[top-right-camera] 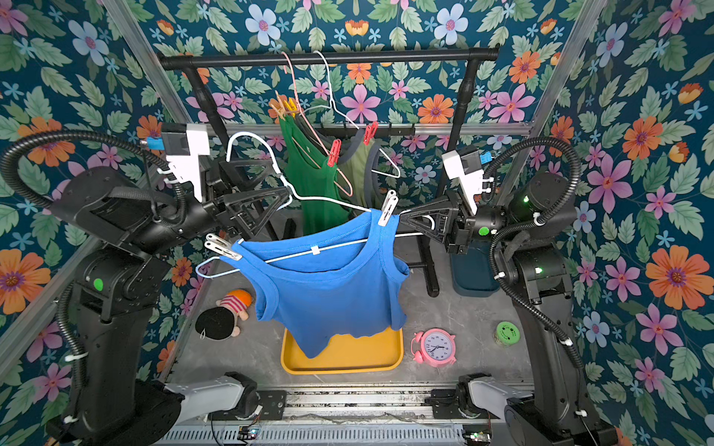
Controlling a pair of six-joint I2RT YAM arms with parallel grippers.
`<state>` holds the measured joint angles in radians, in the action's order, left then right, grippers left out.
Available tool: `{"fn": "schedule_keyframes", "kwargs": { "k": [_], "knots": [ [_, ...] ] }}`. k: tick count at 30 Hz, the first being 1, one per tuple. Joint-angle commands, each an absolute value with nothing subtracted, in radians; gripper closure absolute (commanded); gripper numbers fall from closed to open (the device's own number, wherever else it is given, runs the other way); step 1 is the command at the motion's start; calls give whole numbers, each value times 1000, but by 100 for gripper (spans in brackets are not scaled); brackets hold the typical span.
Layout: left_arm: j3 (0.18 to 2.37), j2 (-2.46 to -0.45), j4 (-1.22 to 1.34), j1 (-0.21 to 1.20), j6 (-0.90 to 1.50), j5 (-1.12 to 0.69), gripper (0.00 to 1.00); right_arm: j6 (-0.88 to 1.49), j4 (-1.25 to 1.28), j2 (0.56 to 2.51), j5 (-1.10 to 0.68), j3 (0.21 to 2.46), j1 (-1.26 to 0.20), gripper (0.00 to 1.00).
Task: Remove the clothespins securing tank tops to the hanger
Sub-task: Pick up the hanger from the clothesline.
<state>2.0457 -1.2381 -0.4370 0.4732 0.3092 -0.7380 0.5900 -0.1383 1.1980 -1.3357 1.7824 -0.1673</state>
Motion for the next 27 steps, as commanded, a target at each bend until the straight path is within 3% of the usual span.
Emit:
{"fn": "schedule_keyframes", "kwargs": {
  "k": [1,16,20,27],
  "knots": [
    [2047,-1231,-377,473,335,-765,2,675,-1,1221,-1356,1799,-170,100],
    [1998,-1210,-284,473,388,-802,3,559,-118,1247,-1308,1810,-257,100],
    [1991,-1215,-280,473,394,-818,6,498,-201,1278,-1289,1857,-297,100],
    [1971,-1186,-289,473,373,-824,21,467,-234,1287,-1262,1866,-301,100]
  ]
}}
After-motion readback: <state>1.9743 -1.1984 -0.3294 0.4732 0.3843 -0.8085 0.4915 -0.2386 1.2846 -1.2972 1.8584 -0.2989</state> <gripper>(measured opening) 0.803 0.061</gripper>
